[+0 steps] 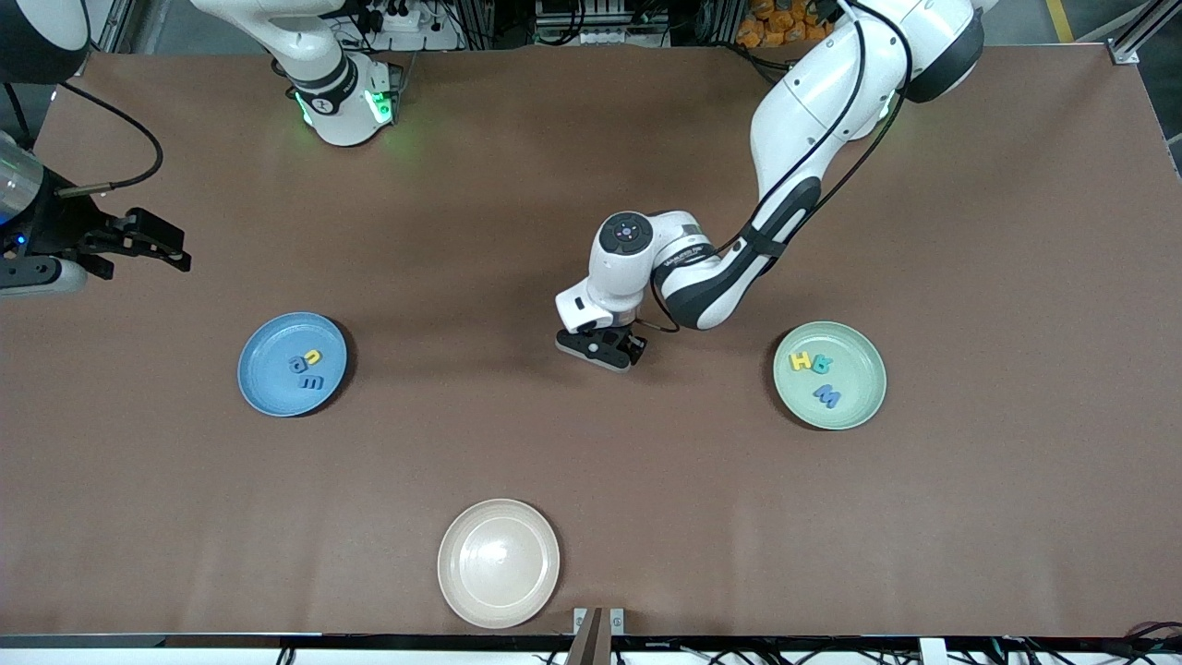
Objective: Sort upper and lower case letters into plates
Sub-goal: 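Release the e on the blue plate while the left gripper grasps the Q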
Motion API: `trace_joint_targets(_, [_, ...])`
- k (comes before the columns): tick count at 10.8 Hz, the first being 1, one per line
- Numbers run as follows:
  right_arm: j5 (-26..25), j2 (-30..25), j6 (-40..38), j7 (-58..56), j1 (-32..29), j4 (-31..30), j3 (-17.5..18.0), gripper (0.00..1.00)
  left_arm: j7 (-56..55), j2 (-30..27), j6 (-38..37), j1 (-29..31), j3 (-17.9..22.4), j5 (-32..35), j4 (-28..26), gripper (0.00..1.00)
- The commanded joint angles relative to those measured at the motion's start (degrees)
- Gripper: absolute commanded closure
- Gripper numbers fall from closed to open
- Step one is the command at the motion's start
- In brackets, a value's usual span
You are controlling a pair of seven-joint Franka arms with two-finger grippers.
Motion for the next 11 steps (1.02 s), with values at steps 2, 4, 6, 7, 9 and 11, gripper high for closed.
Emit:
trace_joint_targets(2, [0.7, 0.2, -0.9, 0.9, 0.4, 0.9, -0.5, 0.0, 0.0, -1.3, -2.1, 1.7, -0.8, -1.3, -0.6, 0.87])
trace_joint_targets(4, [0.9, 0.4, -0.7, 1.3, 1.0, 0.8, -0.2, 0.0, 0.5, -2.5, -5.8, 2.2, -2.1, -3.4, -0.4, 0.87])
trace_joint_targets(6, [0.9, 1.1, -0.5, 8.2, 2.9, 0.6, 1.7, 0.0, 1.8, -3.2, -7.4, 4.3, -3.6, -3.4, -0.6, 0.87])
trace_joint_targets(7, [0.9, 1.7, -0.2, 11.6, 3.5, 0.6, 3.7, 0.0, 2.0, -3.3, -8.5, 4.7, -3.9, -3.4, -0.6, 0.87])
trace_joint_targets(9, [0.9, 3.5, 0.0, 17.1, 5.4, 0.5, 6.4, 0.0, 4.9, -4.0, -11.5, 8.1, -5.7, -3.4, -0.6, 0.87])
trace_joint_targets(11, [0.9, 5.6, 0.9, 23.2, 8.4, 0.4, 8.7, 0.0, 10.8, -4.9, -16.1, 15.0, -9.7, -3.3, -1.3, 0.87])
